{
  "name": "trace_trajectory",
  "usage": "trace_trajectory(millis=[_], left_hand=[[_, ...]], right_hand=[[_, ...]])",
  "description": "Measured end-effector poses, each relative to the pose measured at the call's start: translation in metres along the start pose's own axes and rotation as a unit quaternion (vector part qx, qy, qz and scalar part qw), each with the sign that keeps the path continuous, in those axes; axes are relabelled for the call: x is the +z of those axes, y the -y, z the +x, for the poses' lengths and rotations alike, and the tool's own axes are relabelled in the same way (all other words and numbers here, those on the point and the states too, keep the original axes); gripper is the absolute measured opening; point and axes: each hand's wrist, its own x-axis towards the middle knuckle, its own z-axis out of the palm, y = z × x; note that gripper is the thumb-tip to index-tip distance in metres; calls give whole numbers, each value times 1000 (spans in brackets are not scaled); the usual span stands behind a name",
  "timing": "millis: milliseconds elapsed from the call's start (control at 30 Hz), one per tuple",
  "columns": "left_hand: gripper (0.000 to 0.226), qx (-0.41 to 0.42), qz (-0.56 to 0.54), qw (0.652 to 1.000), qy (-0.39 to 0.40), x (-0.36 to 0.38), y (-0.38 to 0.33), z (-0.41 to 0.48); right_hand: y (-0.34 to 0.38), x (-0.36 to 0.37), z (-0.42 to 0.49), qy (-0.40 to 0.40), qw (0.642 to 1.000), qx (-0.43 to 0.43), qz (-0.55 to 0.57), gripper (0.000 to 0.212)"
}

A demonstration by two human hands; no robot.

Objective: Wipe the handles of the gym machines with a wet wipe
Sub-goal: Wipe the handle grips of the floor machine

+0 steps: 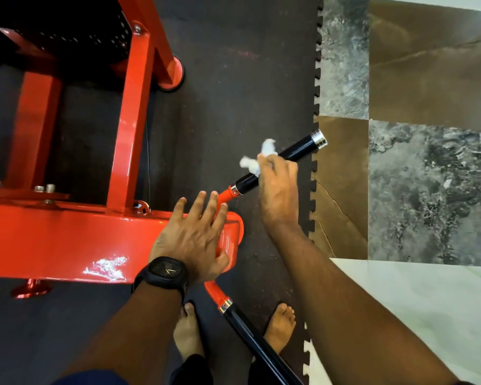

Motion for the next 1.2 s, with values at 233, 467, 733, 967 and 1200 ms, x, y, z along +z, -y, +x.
trace_trajectory(millis=[233,467,733,967,1200], left_hand=[[92,3,-13,1000,-6,-4,0,-1],[91,1,-6,1000,-1,-7,-1,-2],[91,3,-14,1000,5,-6,1,-3],[89,8,-21,1000,-1,-6,0,-2],[95,7,-15,1000,1,-7,1,-3]], right_hand=[[-16,-8,14,251,908,-219,-256,51],[2,-10,4,263,838,-351,-325,55],[20,-11,6,297,811,-388,-321,52],[32,-25,31,321,811,-364,-327,33],[10,-42,62,306,917,-150,-205,29]])
